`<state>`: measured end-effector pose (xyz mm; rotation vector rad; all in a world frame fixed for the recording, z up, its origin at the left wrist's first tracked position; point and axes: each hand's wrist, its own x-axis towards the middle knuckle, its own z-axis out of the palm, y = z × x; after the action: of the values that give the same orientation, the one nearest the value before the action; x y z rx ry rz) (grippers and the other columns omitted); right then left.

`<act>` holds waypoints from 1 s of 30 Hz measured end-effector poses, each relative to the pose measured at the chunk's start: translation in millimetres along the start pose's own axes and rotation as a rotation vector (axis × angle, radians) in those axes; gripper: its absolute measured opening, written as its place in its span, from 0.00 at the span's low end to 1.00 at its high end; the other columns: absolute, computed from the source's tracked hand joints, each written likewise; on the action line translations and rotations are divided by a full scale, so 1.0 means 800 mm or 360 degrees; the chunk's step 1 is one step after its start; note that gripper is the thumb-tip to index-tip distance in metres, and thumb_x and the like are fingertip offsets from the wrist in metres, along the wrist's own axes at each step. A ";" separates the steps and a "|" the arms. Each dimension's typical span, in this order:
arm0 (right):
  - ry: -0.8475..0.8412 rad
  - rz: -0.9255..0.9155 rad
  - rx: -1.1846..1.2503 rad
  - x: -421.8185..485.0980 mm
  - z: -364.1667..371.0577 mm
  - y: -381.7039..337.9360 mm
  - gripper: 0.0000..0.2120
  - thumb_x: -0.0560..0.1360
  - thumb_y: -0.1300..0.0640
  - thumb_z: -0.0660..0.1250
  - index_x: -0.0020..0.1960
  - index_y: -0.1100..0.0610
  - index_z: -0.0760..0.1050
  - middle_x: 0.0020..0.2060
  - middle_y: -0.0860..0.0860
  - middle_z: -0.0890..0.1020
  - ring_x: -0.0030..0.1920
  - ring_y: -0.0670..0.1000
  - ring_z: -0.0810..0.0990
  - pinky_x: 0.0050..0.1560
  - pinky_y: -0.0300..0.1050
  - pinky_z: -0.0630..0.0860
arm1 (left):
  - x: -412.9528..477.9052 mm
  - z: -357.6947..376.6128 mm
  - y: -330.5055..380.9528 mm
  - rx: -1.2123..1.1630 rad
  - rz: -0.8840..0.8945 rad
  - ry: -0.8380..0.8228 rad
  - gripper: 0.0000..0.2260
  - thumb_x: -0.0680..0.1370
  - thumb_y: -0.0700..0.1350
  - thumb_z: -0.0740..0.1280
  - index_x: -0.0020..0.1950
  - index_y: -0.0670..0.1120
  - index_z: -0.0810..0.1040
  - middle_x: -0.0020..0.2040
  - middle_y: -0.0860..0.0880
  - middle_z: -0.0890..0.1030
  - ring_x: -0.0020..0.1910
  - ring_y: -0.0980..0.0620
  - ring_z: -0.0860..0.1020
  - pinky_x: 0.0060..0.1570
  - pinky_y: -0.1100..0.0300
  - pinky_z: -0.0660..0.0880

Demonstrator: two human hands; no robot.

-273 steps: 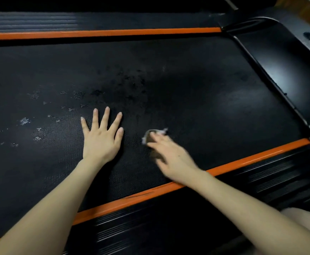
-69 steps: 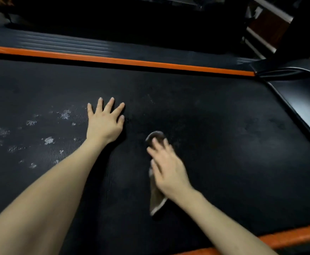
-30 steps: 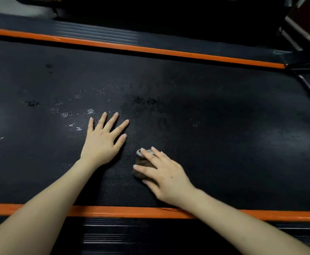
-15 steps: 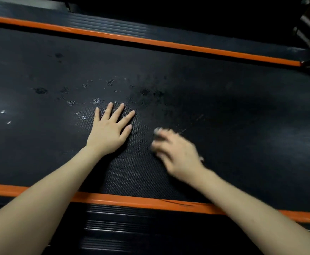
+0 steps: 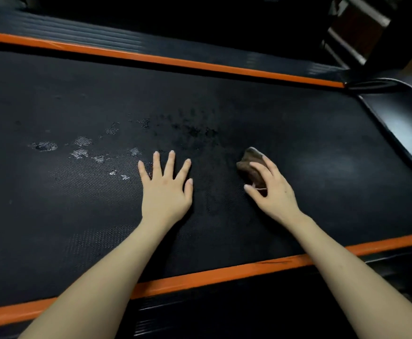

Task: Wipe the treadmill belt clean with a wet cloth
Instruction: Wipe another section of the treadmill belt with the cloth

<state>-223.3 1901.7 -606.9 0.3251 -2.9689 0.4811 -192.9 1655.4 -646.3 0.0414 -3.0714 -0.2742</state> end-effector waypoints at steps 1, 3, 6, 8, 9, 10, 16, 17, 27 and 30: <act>-0.0010 0.0022 -0.0041 0.003 0.003 -0.002 0.25 0.74 0.44 0.66 0.70 0.46 0.67 0.73 0.48 0.62 0.68 0.54 0.68 0.60 0.51 0.70 | -0.001 0.000 0.000 -0.0002 0.0016 0.0001 0.27 0.78 0.58 0.41 0.76 0.57 0.58 0.77 0.45 0.56 0.76 0.38 0.49 0.71 0.35 0.41; -0.0015 0.0026 -0.0098 0.014 0.009 -0.004 0.22 0.74 0.45 0.66 0.67 0.46 0.70 0.72 0.48 0.65 0.67 0.53 0.70 0.60 0.49 0.70 | -0.002 0.002 -0.001 -0.0010 0.0022 0.0012 0.26 0.78 0.58 0.43 0.75 0.55 0.61 0.77 0.44 0.59 0.76 0.37 0.51 0.70 0.35 0.42; 0.0018 -0.0071 -0.0101 0.035 0.014 0.012 0.17 0.74 0.48 0.68 0.62 0.46 0.75 0.68 0.48 0.71 0.65 0.52 0.72 0.63 0.50 0.70 | -0.001 0.002 -0.002 -0.0023 0.0020 0.0019 0.25 0.80 0.57 0.43 0.76 0.55 0.60 0.77 0.44 0.57 0.76 0.37 0.50 0.70 0.35 0.40; 0.0080 -0.0007 -0.0041 0.054 0.019 0.024 0.15 0.74 0.50 0.69 0.60 0.49 0.77 0.66 0.50 0.73 0.68 0.54 0.69 0.67 0.56 0.67 | 0.001 -0.001 -0.001 -0.0014 0.0034 -0.0041 0.23 0.81 0.57 0.43 0.77 0.57 0.53 0.78 0.46 0.50 0.76 0.39 0.43 0.70 0.36 0.37; 0.0150 0.0057 -0.0006 0.068 0.023 0.025 0.14 0.74 0.51 0.69 0.60 0.51 0.77 0.66 0.52 0.73 0.69 0.56 0.67 0.67 0.58 0.66 | 0.003 -0.004 -0.002 -0.0031 0.0029 -0.0069 0.23 0.81 0.58 0.43 0.77 0.57 0.51 0.79 0.47 0.48 0.76 0.40 0.42 0.70 0.37 0.36; 0.0214 0.0153 0.0031 0.081 0.028 0.020 0.14 0.75 0.52 0.68 0.59 0.53 0.77 0.66 0.53 0.74 0.69 0.57 0.67 0.66 0.57 0.66 | 0.004 -0.009 -0.004 -0.0058 0.0021 -0.0088 0.23 0.81 0.58 0.45 0.77 0.58 0.51 0.79 0.48 0.48 0.76 0.41 0.41 0.71 0.38 0.36; 0.0214 -0.0380 0.0135 0.026 0.050 -0.070 0.09 0.71 0.55 0.67 0.48 0.58 0.79 0.55 0.58 0.80 0.57 0.59 0.78 0.60 0.48 0.72 | 0.050 -0.031 -0.040 -0.0050 0.0036 0.0084 0.22 0.81 0.55 0.53 0.74 0.53 0.65 0.76 0.44 0.60 0.75 0.40 0.55 0.72 0.41 0.42; 0.0101 -0.0583 0.0162 0.000 0.051 -0.083 0.09 0.72 0.53 0.65 0.48 0.57 0.79 0.57 0.57 0.79 0.60 0.58 0.77 0.63 0.48 0.70 | 0.066 -0.030 -0.050 -0.0014 0.0051 0.0099 0.21 0.81 0.56 0.53 0.73 0.53 0.66 0.76 0.44 0.61 0.75 0.38 0.55 0.72 0.40 0.42; 0.0212 0.0165 0.0040 0.174 0.059 -0.029 0.09 0.75 0.56 0.67 0.53 0.59 0.77 0.56 0.55 0.79 0.66 0.59 0.71 0.66 0.51 0.66 | 0.108 -0.005 -0.089 0.0035 0.0010 0.0072 0.29 0.76 0.62 0.40 0.74 0.58 0.62 0.76 0.46 0.60 0.75 0.38 0.53 0.72 0.39 0.44; 0.0269 -0.0370 0.0091 0.124 0.065 -0.070 0.07 0.68 0.59 0.70 0.45 0.60 0.79 0.51 0.58 0.82 0.57 0.60 0.79 0.65 0.51 0.69 | 0.108 -0.005 -0.090 0.0042 0.0028 0.0093 0.28 0.77 0.61 0.42 0.74 0.58 0.63 0.76 0.46 0.62 0.75 0.38 0.55 0.72 0.39 0.46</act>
<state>-311.0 1813.8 -624.2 0.5955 -2.7134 0.5366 -277.2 1581.0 -650.8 0.0229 -3.0160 -0.2278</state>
